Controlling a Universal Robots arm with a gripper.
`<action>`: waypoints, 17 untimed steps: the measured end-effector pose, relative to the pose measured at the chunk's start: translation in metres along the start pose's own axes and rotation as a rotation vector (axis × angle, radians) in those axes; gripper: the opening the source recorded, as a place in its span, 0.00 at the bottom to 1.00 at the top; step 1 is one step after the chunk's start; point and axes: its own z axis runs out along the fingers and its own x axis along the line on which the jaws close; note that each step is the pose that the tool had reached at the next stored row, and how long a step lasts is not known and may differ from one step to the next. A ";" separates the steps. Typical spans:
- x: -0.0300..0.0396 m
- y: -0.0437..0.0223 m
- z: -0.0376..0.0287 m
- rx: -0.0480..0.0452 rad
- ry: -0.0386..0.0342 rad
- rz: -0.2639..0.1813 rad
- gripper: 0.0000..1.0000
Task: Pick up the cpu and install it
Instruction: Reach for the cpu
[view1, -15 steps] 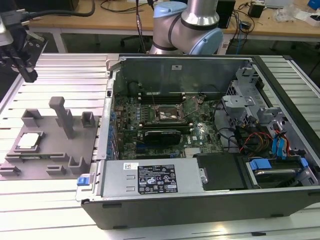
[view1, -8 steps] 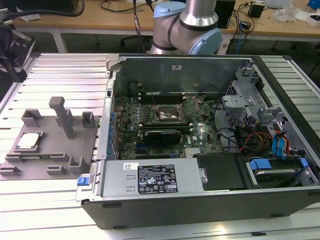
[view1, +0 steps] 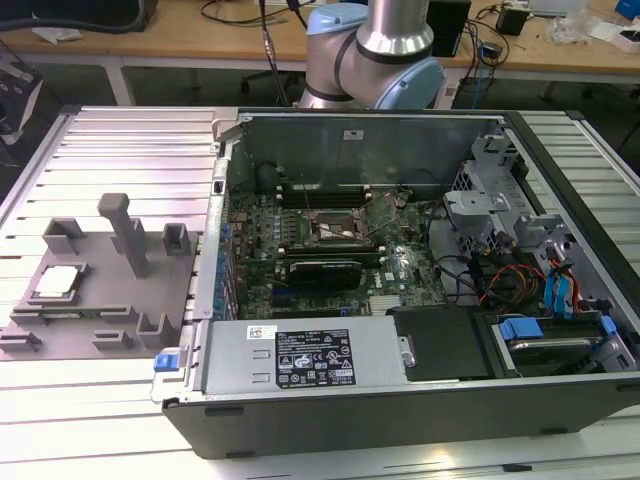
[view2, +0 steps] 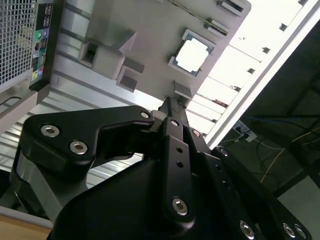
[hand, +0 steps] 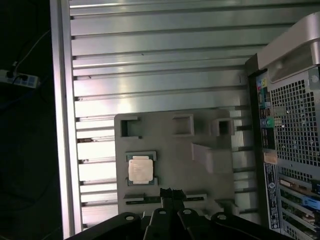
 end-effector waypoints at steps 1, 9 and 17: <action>0.0039 -0.0003 -0.0001 0.0000 0.0000 0.000 0.11; 0.0285 -0.0021 -0.0008 0.0000 -0.0001 0.000 0.11; 0.0551 -0.0041 -0.0015 0.0000 -0.0002 0.000 0.11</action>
